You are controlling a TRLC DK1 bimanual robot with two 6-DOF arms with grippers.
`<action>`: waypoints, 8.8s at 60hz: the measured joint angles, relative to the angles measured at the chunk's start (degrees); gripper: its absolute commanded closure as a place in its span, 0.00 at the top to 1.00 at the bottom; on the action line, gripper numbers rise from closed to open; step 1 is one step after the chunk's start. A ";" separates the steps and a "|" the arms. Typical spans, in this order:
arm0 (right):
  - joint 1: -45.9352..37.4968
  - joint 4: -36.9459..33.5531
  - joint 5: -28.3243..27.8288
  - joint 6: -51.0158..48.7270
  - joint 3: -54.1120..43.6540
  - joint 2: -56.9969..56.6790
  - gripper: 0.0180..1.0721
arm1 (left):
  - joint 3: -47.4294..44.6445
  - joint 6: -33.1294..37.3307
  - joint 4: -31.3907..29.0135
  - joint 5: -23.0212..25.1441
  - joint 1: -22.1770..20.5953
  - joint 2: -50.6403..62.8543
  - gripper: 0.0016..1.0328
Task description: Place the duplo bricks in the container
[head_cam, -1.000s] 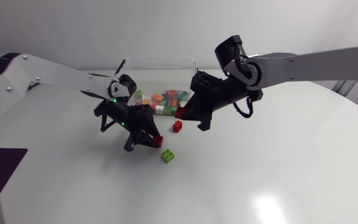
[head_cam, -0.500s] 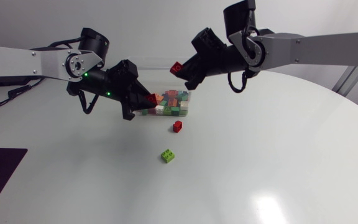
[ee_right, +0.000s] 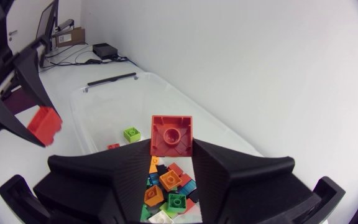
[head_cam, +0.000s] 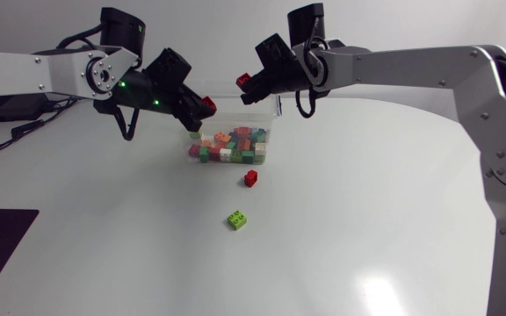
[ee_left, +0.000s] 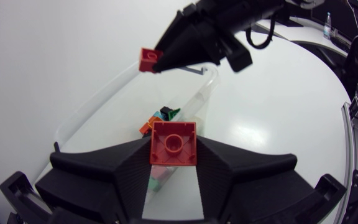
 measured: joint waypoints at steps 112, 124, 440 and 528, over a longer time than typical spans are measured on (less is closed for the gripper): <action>2.97 -11.85 -1.22 -5.05 -22.16 -0.66 0.83 | -1.55 -11.26 -0.92 -8.44 2.45 -7.80 0.95; 2.99 -11.87 -1.22 -5.62 -20.87 1.88 0.82 | -12.13 -6.21 -2.95 -7.43 -1.92 -12.61 0.95; -9.42 6.23 23.32 -0.83 -47.50 -56.43 0.95 | -30.05 -10.82 20.22 -12.39 14.45 -38.91 0.96; -19.32 1.97 21.00 7.91 -91.23 -112.24 0.95 | -69.20 -23.67 15.50 -19.21 17.33 -88.89 0.96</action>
